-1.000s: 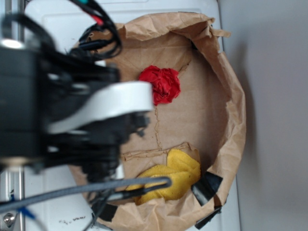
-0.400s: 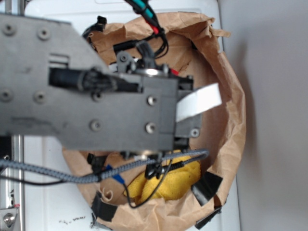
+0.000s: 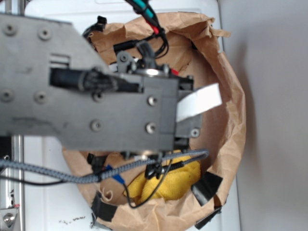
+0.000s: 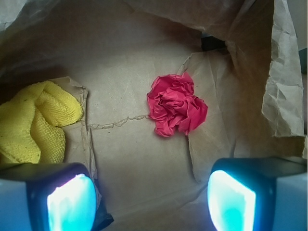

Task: Grab the red paper.

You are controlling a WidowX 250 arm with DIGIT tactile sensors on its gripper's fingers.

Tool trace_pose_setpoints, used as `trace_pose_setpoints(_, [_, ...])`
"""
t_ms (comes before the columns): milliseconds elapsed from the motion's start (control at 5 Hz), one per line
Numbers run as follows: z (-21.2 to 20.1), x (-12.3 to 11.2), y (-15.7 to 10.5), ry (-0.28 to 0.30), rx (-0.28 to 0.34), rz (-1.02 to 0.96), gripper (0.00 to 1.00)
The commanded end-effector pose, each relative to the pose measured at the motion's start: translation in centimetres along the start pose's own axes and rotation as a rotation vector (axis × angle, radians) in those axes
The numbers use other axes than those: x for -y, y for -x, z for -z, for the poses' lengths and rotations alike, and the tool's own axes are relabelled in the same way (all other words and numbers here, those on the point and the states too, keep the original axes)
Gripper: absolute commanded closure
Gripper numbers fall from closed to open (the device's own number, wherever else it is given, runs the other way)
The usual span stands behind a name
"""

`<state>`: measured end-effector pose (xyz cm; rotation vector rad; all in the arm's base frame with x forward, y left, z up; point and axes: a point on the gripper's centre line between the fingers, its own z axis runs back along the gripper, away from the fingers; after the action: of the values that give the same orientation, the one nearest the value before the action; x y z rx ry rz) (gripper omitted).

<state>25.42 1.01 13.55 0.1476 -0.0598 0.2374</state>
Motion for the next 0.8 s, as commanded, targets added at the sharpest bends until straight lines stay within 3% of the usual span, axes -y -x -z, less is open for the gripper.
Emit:
trace_pose_setpoints(0, [2.0, -1.3, -0.7, 0.079, 0.063, 0.038, 0.00])
trace_pose_setpoints(600, [5.5, -4.4, -1.4, 0.086, 0.061, -0.021, 0.00])
